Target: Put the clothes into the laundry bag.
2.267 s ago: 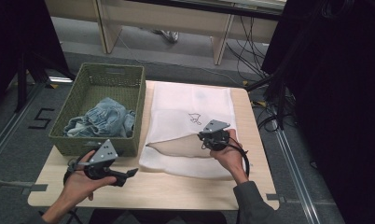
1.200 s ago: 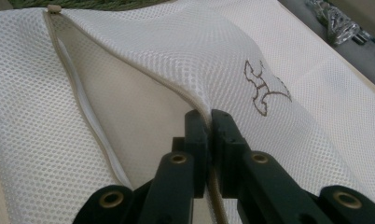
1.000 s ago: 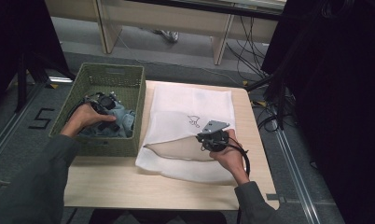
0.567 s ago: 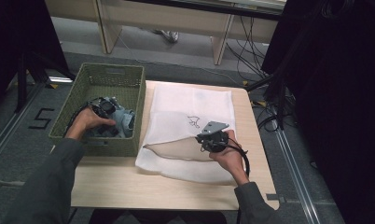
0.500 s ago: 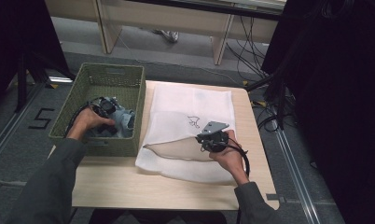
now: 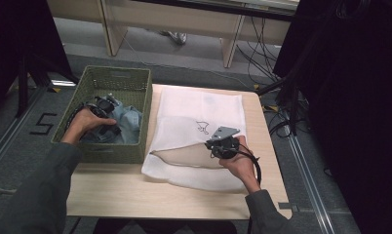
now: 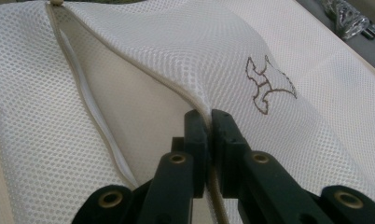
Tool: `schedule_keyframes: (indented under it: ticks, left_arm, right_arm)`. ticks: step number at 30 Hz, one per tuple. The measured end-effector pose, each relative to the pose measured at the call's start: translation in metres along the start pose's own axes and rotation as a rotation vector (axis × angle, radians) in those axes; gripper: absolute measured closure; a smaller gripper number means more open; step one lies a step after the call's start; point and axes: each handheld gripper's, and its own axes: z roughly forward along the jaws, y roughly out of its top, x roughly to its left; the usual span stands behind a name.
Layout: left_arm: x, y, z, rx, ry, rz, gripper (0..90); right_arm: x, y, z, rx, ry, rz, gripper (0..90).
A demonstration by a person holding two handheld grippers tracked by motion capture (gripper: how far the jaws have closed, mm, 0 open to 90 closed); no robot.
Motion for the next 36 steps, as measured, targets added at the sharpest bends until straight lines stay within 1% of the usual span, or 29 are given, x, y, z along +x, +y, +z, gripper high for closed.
schedule_keyframes:
  ticks: [1,3,4,5,6,7,8,9,10,11,12,13,14,15,16,18,19,20,22,23,25,26,27,28,30,33,34,35,36]
  left_arm:
    - [-0.001,-0.002,0.006,0.029,0.016,0.025,8.7]
    - [-0.002,-0.004,0.020,0.065,0.057,0.146,0.0]
    - [-0.002,-0.006,0.026,0.068,0.069,0.163,0.0]
    - [-0.002,-0.006,0.027,0.080,0.055,0.101,0.0]
    - [-0.001,-0.004,0.027,0.075,0.054,0.076,0.4]
    - [-0.001,-0.004,0.024,0.052,0.053,0.048,5.9]
    - [-0.001,-0.004,0.022,0.034,0.048,0.047,16.6]
    - [0.003,-0.004,0.020,0.037,0.058,0.097,26.3]
    - [0.001,-0.005,0.020,0.016,0.054,0.083,32.7]
    - [0.002,-0.004,0.018,0.043,0.050,0.128,36.0]
    - [0.000,-0.005,0.018,0.014,0.051,0.136,39.8]
    - [0.000,-0.005,0.018,0.014,0.051,0.136,45.1]
    - [0.000,-0.004,0.015,-0.007,0.051,0.140,45.1]
    - [0.002,-0.006,0.008,-0.023,0.062,0.154,56.1]
    - [0.002,-0.007,0.006,-0.049,0.059,0.144,58.6]
    - [0.002,-0.008,-0.002,-0.068,0.064,0.162,61.3]
    - [0.000,-0.009,-0.006,-0.112,0.064,0.159,62.0]
    - [-0.003,-0.010,-0.013,-0.148,0.073,0.169,62.6]
    - [-0.005,-0.012,-0.029,-0.198,0.055,0.173,63.2]
    - [-0.005,-0.014,-0.039,-0.220,0.053,0.165,63.5]
    - [-0.004,-0.018,-0.057,-0.285,0.041,0.153,64.0]
    - [-0.003,-0.020,-0.066,-0.312,0.023,0.153,64.5]
    - [-0.003,-0.020,-0.066,-0.312,0.023,0.153,64.8]
    - [-0.005,-0.025,-0.083,-0.366,0.021,0.147,65.0]
    - [-0.008,-0.029,-0.098,-0.423,-0.006,0.130,65.5]
    - [-0.012,-0.034,-0.122,-0.476,-0.007,0.159,65.6]
    - [-0.014,-0.035,-0.128,-0.491,-0.010,0.159,65.6]
    - [-0.014,-0.035,-0.128,-0.491,-0.010,0.159,65.6]
    - [-0.016,-0.037,-0.139,-0.521,-0.027,0.154,65.6]
  right_arm:
    - [0.000,0.000,0.000,0.004,0.005,0.008,85.8]
    - [0.001,0.000,0.000,0.004,0.003,-0.007,85.6]
    - [0.001,0.000,0.000,0.004,0.004,-0.009,85.6]
    - [0.001,0.000,0.000,0.004,0.005,-0.008,85.6]
    - [0.001,0.000,0.000,0.001,0.004,-0.005,85.6]
    - [0.000,0.000,0.000,0.002,0.010,-0.007,85.6]
    - [0.001,-0.001,0.000,0.002,0.007,-0.004,85.6]
    - [0.001,-0.001,0.000,0.004,0.010,-0.007,85.6]
    - [0.001,-0.001,0.001,0.004,0.008,-0.002,85.6]
    - [0.000,-0.001,0.001,0.002,0.008,-0.002,85.6]
    - [0.000,-0.001,0.001,0.002,0.008,-0.002,85.6]
    - [0.000,-0.001,0.001,0.002,0.008,-0.002,85.6]
    - [0.001,-0.001,0.000,0.006,0.007,0.008,85.7]
    - [0.000,-0.001,-0.001,0.003,0.006,0.009,85.9]
    - [0.000,0.000,-0.001,0.003,0.007,0.010,86.0]
    - [-0.001,0.000,-0.001,0.000,0.011,-0.001,86.1]
    - [-0.001,0.000,-0.001,-0.001,0.009,-0.001,86.1]
    - [-0.003,0.000,-0.001,-0.011,0.008,-0.024,86.1]
    - [-0.002,0.000,-0.001,-0.005,0.007,0.002,86.1]
    - [-0.001,0.000,-0.002,0.002,0.008,0.019,86.1]
    - [-0.002,0.000,-0.002,-0.004,0.007,0.018,86.1]
    - [-0.002,0.000,-0.003,-0.007,0.007,0.017,86.1]
    - [-0.004,0.001,-0.003,-0.009,0.005,0.002,86.1]
    - [-0.003,0.001,-0.003,-0.011,0.007,0.000,86.1]
    - [-0.003,0.001,-0.003,-0.010,0.007,0.001,86.1]
    - [-0.002,0.002,-0.003,-0.008,0.003,0.015,86.1]
    - [-0.002,0.002,-0.003,-0.008,0.003,0.012,86.1]
    - [-0.002,0.002,-0.004,-0.005,0.004,0.014,86.1]
    - [-0.002,0.002,-0.003,-0.009,0.001,0.016,86.1]
